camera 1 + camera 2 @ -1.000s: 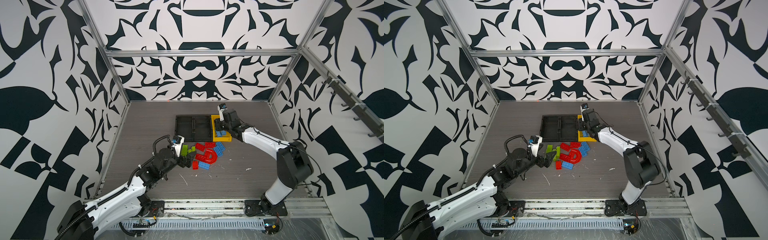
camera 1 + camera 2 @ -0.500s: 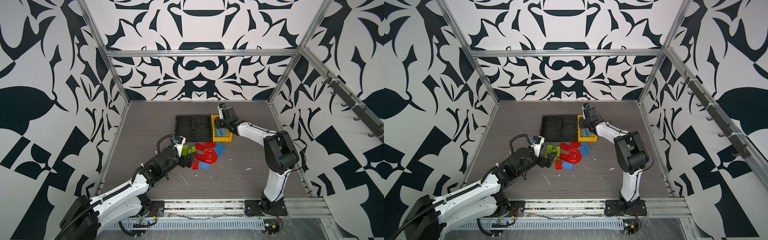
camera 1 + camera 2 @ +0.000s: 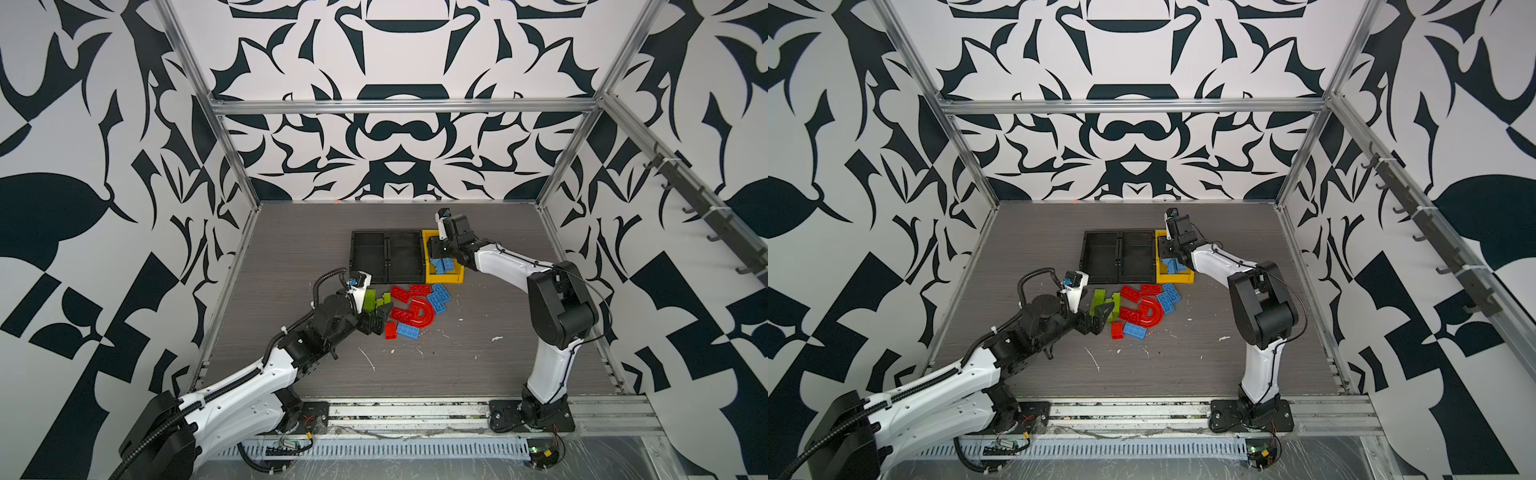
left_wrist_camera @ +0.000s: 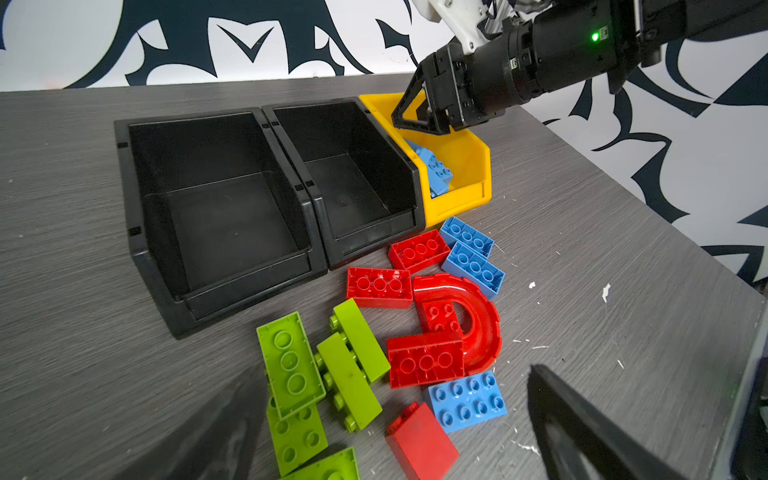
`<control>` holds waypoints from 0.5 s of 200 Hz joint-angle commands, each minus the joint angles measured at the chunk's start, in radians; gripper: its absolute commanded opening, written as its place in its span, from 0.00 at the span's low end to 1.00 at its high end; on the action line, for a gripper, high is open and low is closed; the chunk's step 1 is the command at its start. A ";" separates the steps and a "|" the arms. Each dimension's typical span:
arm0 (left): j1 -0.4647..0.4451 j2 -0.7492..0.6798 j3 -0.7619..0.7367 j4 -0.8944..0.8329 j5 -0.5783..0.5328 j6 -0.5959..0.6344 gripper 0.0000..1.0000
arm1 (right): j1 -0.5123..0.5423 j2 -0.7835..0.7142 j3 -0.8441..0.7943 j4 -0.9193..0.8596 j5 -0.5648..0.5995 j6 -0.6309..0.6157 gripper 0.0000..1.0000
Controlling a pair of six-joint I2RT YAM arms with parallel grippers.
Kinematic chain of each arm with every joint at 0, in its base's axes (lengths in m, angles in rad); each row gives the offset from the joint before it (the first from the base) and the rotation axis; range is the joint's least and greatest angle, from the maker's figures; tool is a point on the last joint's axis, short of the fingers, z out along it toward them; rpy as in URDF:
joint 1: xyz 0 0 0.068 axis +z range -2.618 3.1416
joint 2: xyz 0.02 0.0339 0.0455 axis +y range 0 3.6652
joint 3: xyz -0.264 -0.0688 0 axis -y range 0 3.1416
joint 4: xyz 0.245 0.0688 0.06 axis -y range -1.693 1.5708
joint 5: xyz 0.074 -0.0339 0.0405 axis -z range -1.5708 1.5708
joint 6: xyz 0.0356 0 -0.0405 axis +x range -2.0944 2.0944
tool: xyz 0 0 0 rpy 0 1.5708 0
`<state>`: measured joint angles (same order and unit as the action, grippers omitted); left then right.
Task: Sort the legos into containers by color
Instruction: 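Carry the blue brick with the right gripper into the yellow bin and release, then move the right gripper back over two blue 2x3 bricks beside the yellow bin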
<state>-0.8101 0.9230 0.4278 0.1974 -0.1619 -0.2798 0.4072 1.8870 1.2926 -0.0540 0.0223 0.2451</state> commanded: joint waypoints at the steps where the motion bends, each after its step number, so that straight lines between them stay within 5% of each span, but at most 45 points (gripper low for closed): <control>1: -0.001 -0.015 0.029 0.012 -0.006 0.005 1.00 | -0.002 -0.089 0.007 -0.018 0.028 0.006 0.59; 100: -0.001 -0.036 0.029 0.000 0.005 -0.004 1.00 | 0.164 -0.453 -0.440 -0.040 0.141 0.076 0.46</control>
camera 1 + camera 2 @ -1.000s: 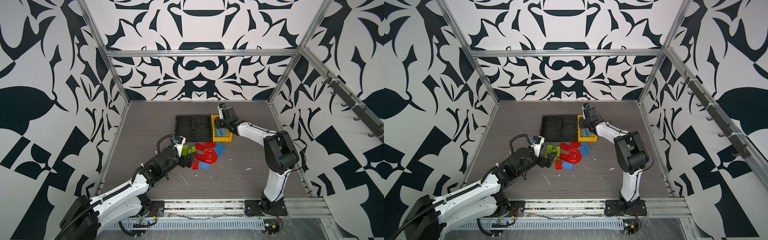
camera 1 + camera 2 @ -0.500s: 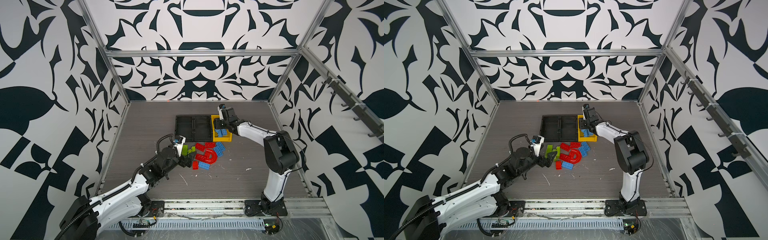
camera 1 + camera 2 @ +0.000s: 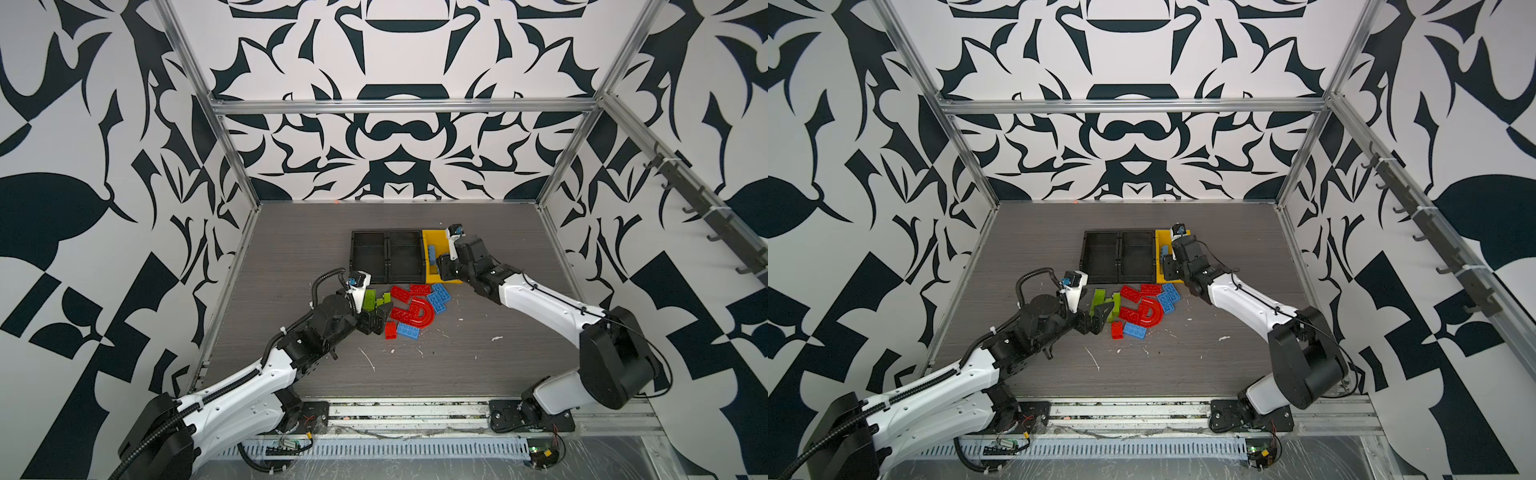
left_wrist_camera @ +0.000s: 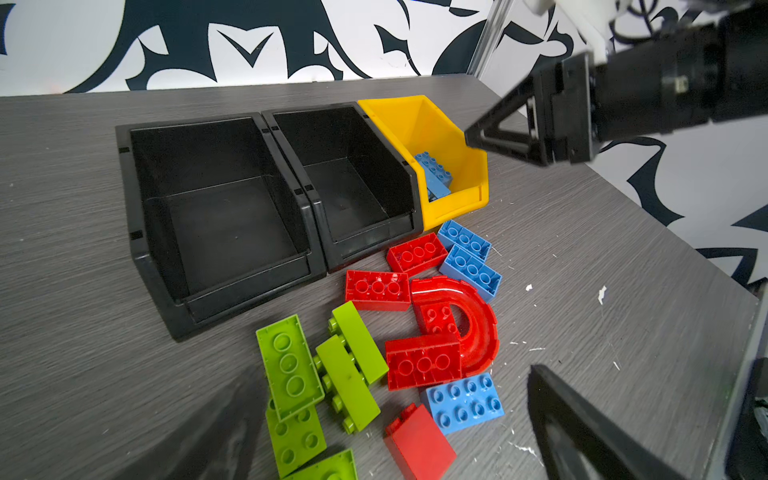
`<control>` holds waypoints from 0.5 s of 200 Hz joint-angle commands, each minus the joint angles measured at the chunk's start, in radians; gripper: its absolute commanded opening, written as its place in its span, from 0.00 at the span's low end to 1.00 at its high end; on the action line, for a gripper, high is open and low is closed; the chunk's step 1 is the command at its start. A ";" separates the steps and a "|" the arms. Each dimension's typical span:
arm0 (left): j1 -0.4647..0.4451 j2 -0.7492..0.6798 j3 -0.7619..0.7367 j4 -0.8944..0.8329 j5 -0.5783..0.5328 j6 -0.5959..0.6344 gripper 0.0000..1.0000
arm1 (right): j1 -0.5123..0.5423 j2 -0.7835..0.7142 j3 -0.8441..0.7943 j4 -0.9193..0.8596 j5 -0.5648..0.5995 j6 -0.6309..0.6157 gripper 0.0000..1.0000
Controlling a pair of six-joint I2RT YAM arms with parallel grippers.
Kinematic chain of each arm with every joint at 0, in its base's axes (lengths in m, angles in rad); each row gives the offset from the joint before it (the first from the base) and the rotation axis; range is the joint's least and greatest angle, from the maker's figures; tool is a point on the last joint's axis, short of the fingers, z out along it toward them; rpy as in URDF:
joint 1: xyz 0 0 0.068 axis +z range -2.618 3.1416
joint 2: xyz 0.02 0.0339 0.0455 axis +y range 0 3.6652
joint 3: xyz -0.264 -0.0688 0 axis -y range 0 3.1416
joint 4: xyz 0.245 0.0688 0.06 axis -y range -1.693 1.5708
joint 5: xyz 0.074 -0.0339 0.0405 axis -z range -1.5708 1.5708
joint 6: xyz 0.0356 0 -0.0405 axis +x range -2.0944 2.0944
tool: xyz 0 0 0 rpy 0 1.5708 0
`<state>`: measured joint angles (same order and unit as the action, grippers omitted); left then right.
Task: Sort the legos into containers by color
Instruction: 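Move the right gripper back over two blue 2x3 bricks beside the yellow bin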
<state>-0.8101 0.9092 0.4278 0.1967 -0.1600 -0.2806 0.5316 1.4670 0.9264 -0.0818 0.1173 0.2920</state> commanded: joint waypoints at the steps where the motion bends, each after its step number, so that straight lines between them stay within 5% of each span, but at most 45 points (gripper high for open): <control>1: -0.001 -0.022 0.029 0.001 0.003 -0.003 1.00 | 0.041 -0.035 -0.077 -0.012 0.046 0.030 0.46; 100: -0.001 -0.012 0.030 0.000 0.002 -0.004 1.00 | 0.128 0.096 -0.086 0.006 0.109 -0.009 0.44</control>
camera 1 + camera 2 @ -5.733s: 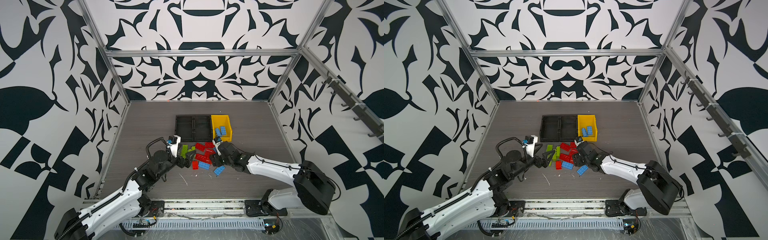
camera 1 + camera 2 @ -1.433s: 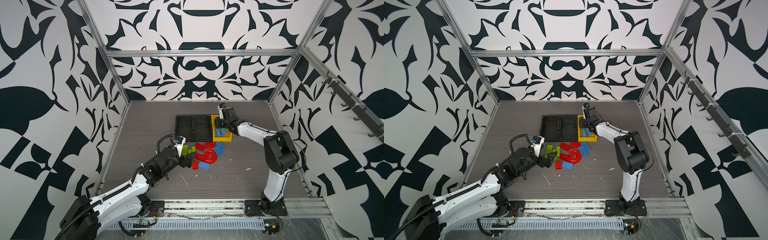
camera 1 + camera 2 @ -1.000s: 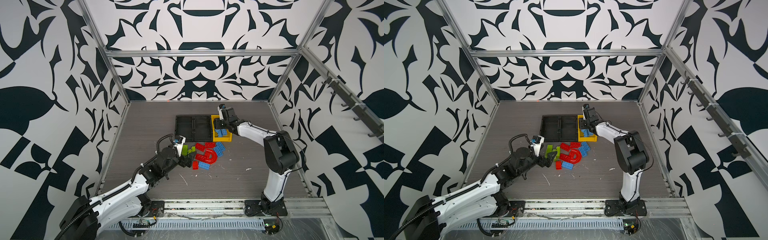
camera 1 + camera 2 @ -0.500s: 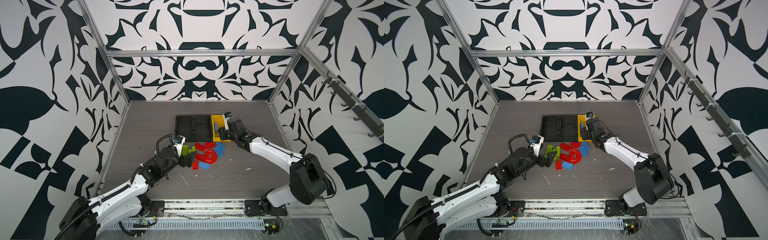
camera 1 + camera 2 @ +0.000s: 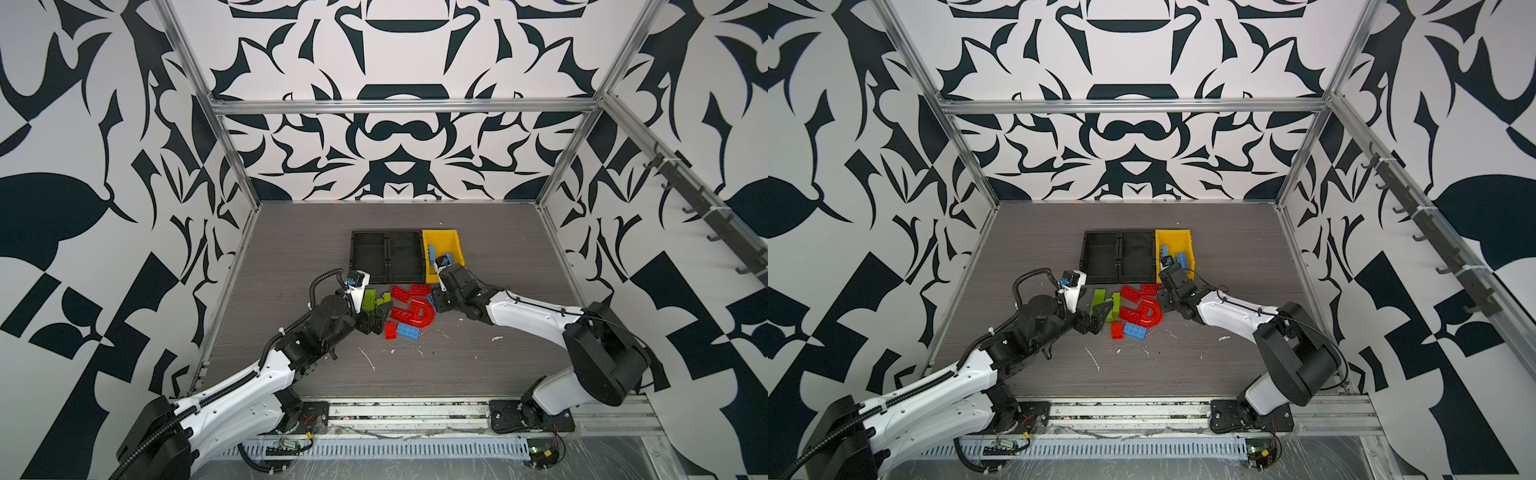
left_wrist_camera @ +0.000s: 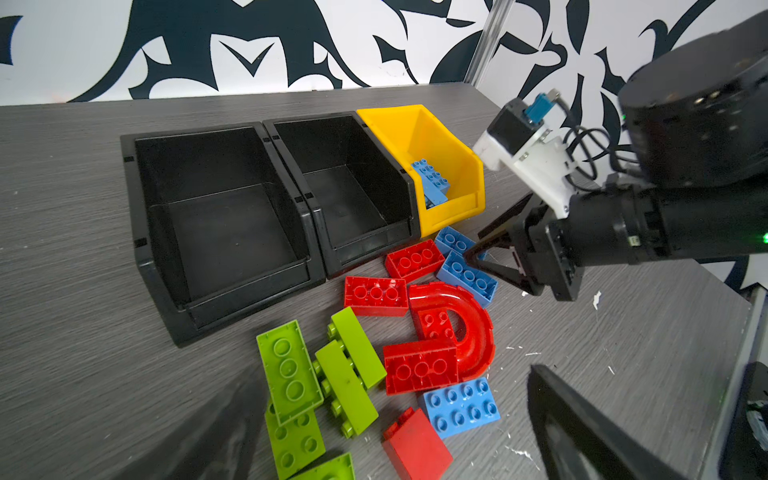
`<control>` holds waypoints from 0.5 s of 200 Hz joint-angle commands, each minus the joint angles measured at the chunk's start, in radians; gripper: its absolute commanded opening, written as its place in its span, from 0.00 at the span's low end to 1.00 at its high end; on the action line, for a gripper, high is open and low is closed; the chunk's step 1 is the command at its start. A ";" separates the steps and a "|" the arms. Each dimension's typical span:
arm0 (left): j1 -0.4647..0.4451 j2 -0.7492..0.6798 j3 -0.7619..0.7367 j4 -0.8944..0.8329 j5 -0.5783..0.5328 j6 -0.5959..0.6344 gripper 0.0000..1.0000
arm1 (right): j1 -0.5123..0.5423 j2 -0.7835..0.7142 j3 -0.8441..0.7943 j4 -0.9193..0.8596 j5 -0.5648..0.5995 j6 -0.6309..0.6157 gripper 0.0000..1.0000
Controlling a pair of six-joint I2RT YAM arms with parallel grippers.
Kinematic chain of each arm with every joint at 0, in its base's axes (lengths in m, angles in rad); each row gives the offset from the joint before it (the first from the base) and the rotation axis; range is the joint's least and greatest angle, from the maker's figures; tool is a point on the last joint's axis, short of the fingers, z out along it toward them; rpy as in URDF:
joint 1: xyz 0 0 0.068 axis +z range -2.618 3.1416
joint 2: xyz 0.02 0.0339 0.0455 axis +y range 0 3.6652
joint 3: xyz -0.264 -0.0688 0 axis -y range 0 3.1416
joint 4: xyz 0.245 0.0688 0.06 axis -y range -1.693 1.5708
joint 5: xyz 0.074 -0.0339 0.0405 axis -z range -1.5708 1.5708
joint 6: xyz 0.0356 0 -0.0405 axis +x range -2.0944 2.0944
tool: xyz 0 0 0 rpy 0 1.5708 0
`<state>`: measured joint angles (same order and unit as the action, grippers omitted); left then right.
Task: Sort the legos into containers by color
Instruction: 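Move the right gripper back over two blue 2x3 bricks beside the yellow bin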
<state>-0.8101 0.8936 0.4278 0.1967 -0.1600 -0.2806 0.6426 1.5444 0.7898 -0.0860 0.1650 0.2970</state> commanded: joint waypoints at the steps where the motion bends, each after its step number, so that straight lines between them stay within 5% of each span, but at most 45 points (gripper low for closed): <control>1: -0.001 0.004 0.029 0.001 0.001 -0.004 1.00 | 0.017 0.019 0.052 0.011 0.062 -0.014 0.44; 58: -0.001 -0.014 0.023 0.001 -0.003 -0.006 1.00 | 0.028 0.068 0.075 -0.006 0.111 -0.010 0.40; 100: -0.001 -0.010 0.024 0.002 0.004 -0.009 1.00 | 0.020 -0.036 0.007 -0.017 0.160 0.021 0.40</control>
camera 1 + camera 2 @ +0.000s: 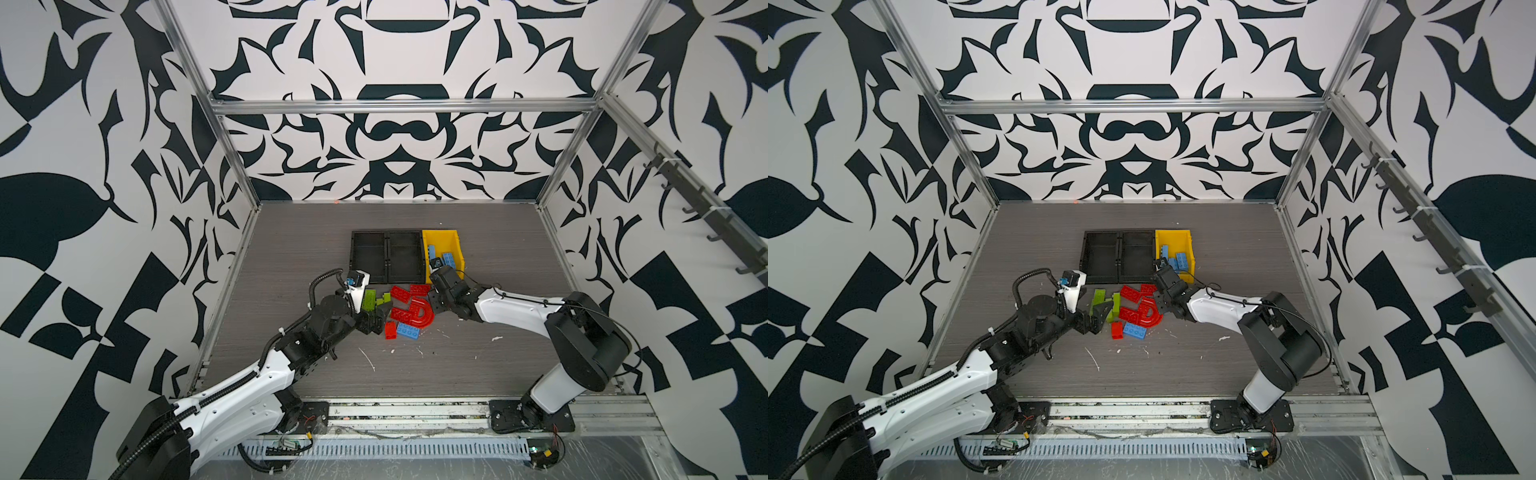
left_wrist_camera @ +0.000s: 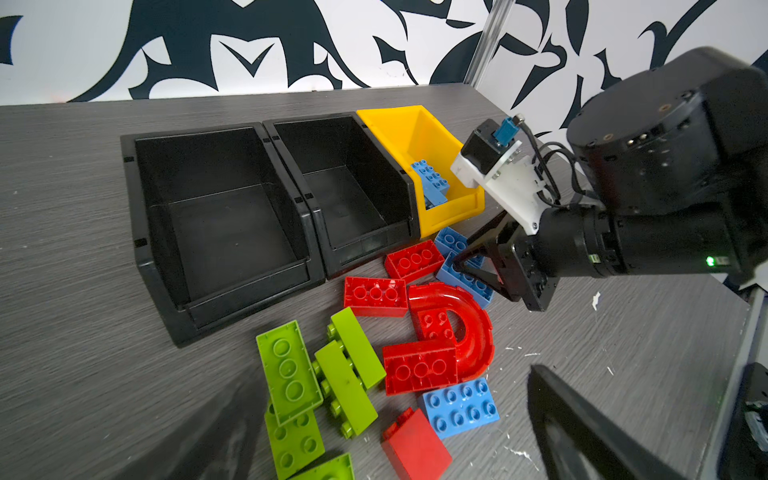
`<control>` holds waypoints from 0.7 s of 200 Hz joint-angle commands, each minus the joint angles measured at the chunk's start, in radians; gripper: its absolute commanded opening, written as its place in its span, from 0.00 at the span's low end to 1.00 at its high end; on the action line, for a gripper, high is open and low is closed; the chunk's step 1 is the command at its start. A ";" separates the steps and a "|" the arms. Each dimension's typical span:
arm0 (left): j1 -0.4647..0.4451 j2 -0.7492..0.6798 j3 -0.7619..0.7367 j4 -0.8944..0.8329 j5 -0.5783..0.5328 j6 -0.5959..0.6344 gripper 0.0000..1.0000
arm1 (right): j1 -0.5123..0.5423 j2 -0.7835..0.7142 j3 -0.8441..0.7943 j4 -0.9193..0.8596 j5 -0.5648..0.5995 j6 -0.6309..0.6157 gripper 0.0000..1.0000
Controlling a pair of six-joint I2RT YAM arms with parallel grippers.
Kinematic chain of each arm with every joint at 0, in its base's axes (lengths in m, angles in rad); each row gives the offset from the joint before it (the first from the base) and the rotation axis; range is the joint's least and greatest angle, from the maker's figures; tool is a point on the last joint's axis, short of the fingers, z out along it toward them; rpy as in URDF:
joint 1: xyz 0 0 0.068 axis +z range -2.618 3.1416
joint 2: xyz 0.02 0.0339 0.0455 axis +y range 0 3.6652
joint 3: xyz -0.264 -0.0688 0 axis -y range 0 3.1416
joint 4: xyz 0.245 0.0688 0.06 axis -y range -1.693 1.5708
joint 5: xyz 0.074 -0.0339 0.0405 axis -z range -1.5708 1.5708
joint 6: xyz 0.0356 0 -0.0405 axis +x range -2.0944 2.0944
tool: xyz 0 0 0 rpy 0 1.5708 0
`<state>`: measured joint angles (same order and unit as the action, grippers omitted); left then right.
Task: Sort the legos into containers by color
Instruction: 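Move the right gripper back over two blue 2x3 bricks beside the yellow bin, then lower the right gripper onto the nearer blue 2x3 brick and grasp it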
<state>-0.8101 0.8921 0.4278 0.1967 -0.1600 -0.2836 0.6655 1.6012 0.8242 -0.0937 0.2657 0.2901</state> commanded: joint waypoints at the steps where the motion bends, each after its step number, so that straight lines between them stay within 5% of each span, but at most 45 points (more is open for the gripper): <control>1: -0.001 -0.009 0.025 0.002 0.004 -0.006 1.00 | -0.003 -0.096 -0.028 -0.009 0.059 0.028 0.40; 59: -0.001 -0.007 0.025 0.004 0.007 -0.009 1.00 | -0.027 -0.214 -0.095 -0.030 0.016 0.044 0.47; 90: -0.001 -0.004 0.025 0.004 0.001 -0.008 1.00 | -0.026 -0.164 -0.094 0.057 -0.116 0.030 0.55; 140: -0.001 -0.002 0.025 0.004 0.001 -0.006 1.00 | -0.016 -0.068 -0.060 0.090 -0.093 0.005 0.56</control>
<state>-0.8101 0.8921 0.4278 0.1967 -0.1600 -0.2871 0.6437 1.5249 0.7361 -0.0513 0.1753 0.3107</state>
